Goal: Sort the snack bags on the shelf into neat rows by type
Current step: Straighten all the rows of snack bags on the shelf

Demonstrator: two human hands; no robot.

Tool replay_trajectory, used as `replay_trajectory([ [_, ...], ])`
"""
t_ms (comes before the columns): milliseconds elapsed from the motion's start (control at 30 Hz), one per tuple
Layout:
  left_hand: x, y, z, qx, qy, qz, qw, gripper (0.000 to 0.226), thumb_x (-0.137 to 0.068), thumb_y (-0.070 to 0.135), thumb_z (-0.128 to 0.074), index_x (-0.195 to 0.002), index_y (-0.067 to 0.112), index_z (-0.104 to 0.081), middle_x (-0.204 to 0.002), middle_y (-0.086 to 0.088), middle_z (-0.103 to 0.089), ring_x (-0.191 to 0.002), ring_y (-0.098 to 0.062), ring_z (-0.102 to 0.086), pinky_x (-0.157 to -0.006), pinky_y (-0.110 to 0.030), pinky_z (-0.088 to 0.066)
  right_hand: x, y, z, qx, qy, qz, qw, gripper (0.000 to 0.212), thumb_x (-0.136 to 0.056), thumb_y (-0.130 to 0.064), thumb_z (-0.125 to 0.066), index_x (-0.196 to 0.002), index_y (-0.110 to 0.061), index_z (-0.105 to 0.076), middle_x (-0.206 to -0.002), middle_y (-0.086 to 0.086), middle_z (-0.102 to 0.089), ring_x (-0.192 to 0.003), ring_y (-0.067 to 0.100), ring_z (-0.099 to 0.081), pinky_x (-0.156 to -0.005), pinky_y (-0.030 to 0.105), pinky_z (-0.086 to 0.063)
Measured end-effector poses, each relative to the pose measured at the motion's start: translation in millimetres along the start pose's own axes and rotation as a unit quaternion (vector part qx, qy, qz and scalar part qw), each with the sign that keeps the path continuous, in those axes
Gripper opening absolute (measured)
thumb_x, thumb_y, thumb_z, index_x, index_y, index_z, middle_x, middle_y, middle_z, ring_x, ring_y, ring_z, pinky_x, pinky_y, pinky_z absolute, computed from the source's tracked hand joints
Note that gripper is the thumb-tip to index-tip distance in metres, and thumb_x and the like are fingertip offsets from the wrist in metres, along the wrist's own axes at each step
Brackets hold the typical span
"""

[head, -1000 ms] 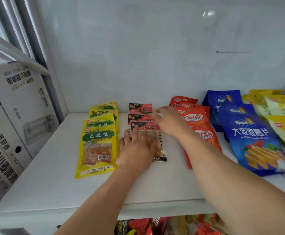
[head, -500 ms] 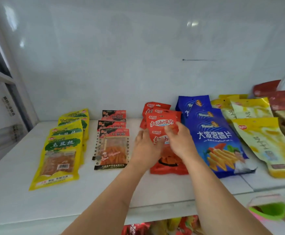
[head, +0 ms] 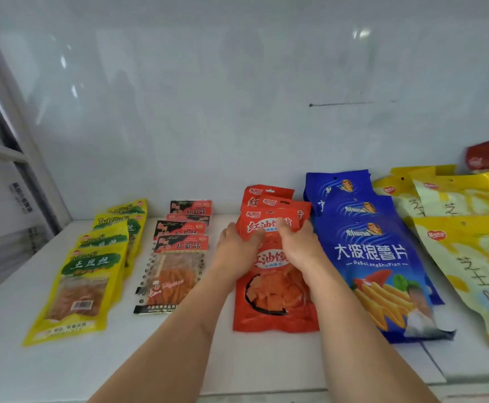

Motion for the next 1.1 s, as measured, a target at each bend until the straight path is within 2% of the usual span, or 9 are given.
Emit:
replay_trajectory([
  [133,-26.4,9.1,-2.0,-0.034,0.005,0.003,0.999,0.114,-0.066,0.089,-0.044,-0.152,0.016,-0.032,-0.145,-0.007,-0.053,-0.126,-0.03,-0.058,-0.103,-0.051,-0.05,-15.1,-5.0,-2.5,-0.006,-0.005,-0.027,1.0,0.094,-0.09,-0.075,-0.037,-0.16,-0.02,-0.008,-0.162,0.01,-0.027,-0.144,0.033,-0.036,-0.113,0.049,-0.038],
  [200,-41.5,6.6,-6.3,-0.058,-0.003,0.004,0.998,0.118,-0.055,0.099,-0.035,-0.142,0.02,-0.044,-0.139,-0.006,-0.059,-0.122,-0.03,-0.06,-0.102,-0.051,-0.049,-19.1,-7.9,-6.3,-0.013,-0.013,-0.024,1.0,0.102,-0.079,-0.084,-0.035,-0.158,-0.024,-0.012,-0.157,0.009,-0.037,-0.136,0.033,-0.046,-0.107,0.051,-0.045],
  [300,-45.8,5.7,-5.5,-0.098,-0.001,0.028,0.995,0.116,-0.058,0.096,-0.026,-0.141,0.017,-0.043,-0.137,-0.012,-0.058,-0.127,-0.035,-0.054,-0.106,-0.054,-0.044,-27.0,-5.4,-10.6,-0.034,-0.021,-0.023,0.999,0.113,-0.061,-0.093,-0.032,-0.154,-0.029,-0.021,-0.147,0.006,-0.049,-0.125,0.03,-0.057,-0.099,0.052,-0.051],
  [400,-43.1,2.7,-2.5,-0.106,0.001,0.04,0.994,0.102,-0.071,0.089,-0.031,-0.141,0.016,-0.039,-0.136,-0.014,-0.058,-0.127,-0.035,-0.053,-0.105,-0.054,-0.044,-24.2,-8.0,-14.4,-0.044,-0.034,-0.027,0.998,0.089,-0.084,-0.081,-0.036,-0.153,-0.025,-0.027,-0.142,0.005,-0.053,-0.119,0.028,-0.061,-0.096,0.049,-0.053],
  [533,-47.2,-1.4,-1.0,-0.093,0.015,0.031,0.995,0.084,-0.086,0.078,-0.04,-0.139,0.014,-0.041,-0.133,-0.011,-0.06,-0.122,-0.033,-0.057,-0.103,-0.051,-0.048,-29.5,-7.5,-19.0,-0.028,-0.048,-0.028,0.998,0.084,-0.091,-0.076,-0.034,-0.156,-0.024,-0.022,-0.143,0.008,-0.052,-0.119,0.027,-0.061,-0.093,0.044,-0.054],
  [800,-54.7,-4.0,-10.7,-0.011,-0.045,0.007,0.999,0.089,-0.064,0.088,-0.043,-0.131,0.029,-0.046,-0.126,-0.002,-0.064,-0.107,-0.027,-0.068,-0.091,-0.049,-0.057,-34.7,-20.0,-18.6,0.032,-0.067,0.0,0.997,0.07,-0.096,-0.07,-0.028,-0.144,-0.023,-0.046,-0.134,0.004,-0.062,-0.119,0.025,-0.062,-0.102,0.046,-0.05],
  [867,-44.2,4.8,-5.5,-0.06,-0.029,-0.026,0.997,0.083,-0.081,0.076,-0.046,-0.143,0.022,-0.038,-0.144,-0.009,-0.052,-0.128,-0.032,-0.055,-0.105,-0.052,-0.048,-38.5,-24.1,-18.5,0.066,-0.033,0.018,0.997,0.076,-0.091,-0.076,-0.028,-0.144,-0.023,-0.045,-0.137,0.004,-0.059,-0.123,0.027,-0.058,-0.103,0.049,-0.049],
  [933,-24.9,14.2,0.1,-0.178,0.0,-0.082,0.981,0.081,-0.097,0.06,-0.043,-0.157,0.011,-0.018,-0.163,-0.012,-0.024,-0.15,-0.032,-0.023,-0.121,-0.048,-0.026,-46.7,-31.6,-17.3,0.131,-0.002,0.042,0.99,0.088,-0.082,-0.082,-0.025,-0.148,-0.026,-0.039,-0.148,0.007,-0.048,-0.132,0.032,-0.049,-0.107,0.054,-0.043],
  [1100,58.5,15.9,-11.0,-0.389,-0.043,-0.173,0.904,0.075,-0.098,0.062,-0.021,-0.16,0.025,-0.001,-0.169,-0.001,0.002,-0.155,-0.027,0.006,-0.123,-0.051,-0.004,-68.3,-60.7,-22.1,0.314,-0.015,0.132,0.94,0.072,-0.096,-0.069,-0.023,-0.157,-0.03,-0.022,-0.164,0.007,-0.02,-0.147,0.038,-0.025,-0.116,0.058,-0.023],
])
Point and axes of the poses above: each hand's wrist, its own x-axis away from the middle knuckle, its own z-axis out of the back of the hand, y = z × x, the point moved 5 cm from there along -x, towards the middle knuckle
